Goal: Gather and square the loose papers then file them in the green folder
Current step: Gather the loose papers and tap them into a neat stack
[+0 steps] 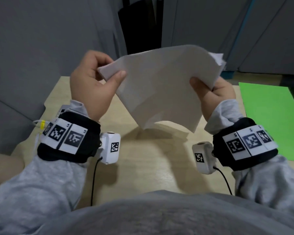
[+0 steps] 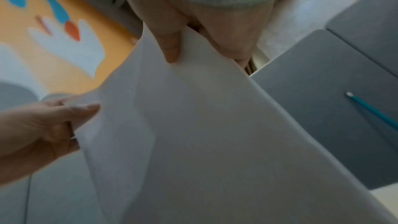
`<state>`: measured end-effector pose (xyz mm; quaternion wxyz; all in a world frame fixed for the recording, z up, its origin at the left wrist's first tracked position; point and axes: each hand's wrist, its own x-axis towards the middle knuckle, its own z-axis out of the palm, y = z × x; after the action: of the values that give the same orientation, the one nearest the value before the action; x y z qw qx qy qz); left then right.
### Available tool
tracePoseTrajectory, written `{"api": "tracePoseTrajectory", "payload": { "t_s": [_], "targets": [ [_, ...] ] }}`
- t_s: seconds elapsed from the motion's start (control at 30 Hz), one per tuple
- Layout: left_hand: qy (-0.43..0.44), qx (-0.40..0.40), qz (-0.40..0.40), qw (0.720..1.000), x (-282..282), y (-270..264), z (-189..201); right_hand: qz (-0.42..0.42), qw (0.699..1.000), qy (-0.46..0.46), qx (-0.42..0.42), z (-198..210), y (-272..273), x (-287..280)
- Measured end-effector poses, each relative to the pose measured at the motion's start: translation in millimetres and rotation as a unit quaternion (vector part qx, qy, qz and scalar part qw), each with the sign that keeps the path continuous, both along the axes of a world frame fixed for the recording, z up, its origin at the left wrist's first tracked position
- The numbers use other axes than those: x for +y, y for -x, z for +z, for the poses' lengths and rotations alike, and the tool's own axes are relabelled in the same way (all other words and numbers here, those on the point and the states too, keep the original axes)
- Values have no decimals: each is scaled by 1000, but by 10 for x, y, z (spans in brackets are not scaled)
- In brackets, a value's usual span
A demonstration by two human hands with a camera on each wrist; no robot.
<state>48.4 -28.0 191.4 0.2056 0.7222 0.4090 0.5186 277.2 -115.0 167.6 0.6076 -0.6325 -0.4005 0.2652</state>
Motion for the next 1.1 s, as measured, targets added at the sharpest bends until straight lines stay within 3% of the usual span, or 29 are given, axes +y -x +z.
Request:
{"api": "tracePoseTrajectory", "payload": {
  "t_s": [0.07, 0.1, 0.17, 0.27, 0.37, 0.47, 0.57, 0.67, 0.77, 0.87, 0.97, 1.1],
  "targets": [
    [39, -112, -90, 989, -13, -27, 12, 4, 999, -16, 40, -1, -28, -19],
    [77, -127, -131, 980, -13, -40, -30, 10, 999, -6, 47, -30, -28, -22],
    [170, -60, -171, 969, -21, -85, -180, 25, 998, 46, 31, -127, -9, -12],
    [243, 62, -125, 960, -90, -154, -419, 22, 995, 99, 15, -241, 24, 5],
    [227, -3, -47, 973, -112, -169, -349, 10, 997, 59, 47, -126, 47, -36],
    [198, -46, -47, 978, -81, -138, -212, 10, 998, -30, 53, -80, 21, -38],
    [253, -27, -82, 964, -65, -98, -312, 32, 999, 4, 38, -184, 46, -7],
    [295, -3, -52, 954, -110, -98, -427, 71, 996, 56, 12, -330, 96, 9],
    [263, -41, -22, 964, -110, -95, -328, 39, 999, 11, 15, -243, 123, 2],
    [220, -69, -42, 972, -98, -61, -221, 35, 997, -49, 53, -172, 109, 12],
    [286, -42, -41, 956, -99, -42, -411, 45, 997, -9, 62, -251, 133, 15],
    [360, 55, -2, 931, -135, -62, -725, 45, 997, 38, 40, -352, 112, 7]
  ]
}}
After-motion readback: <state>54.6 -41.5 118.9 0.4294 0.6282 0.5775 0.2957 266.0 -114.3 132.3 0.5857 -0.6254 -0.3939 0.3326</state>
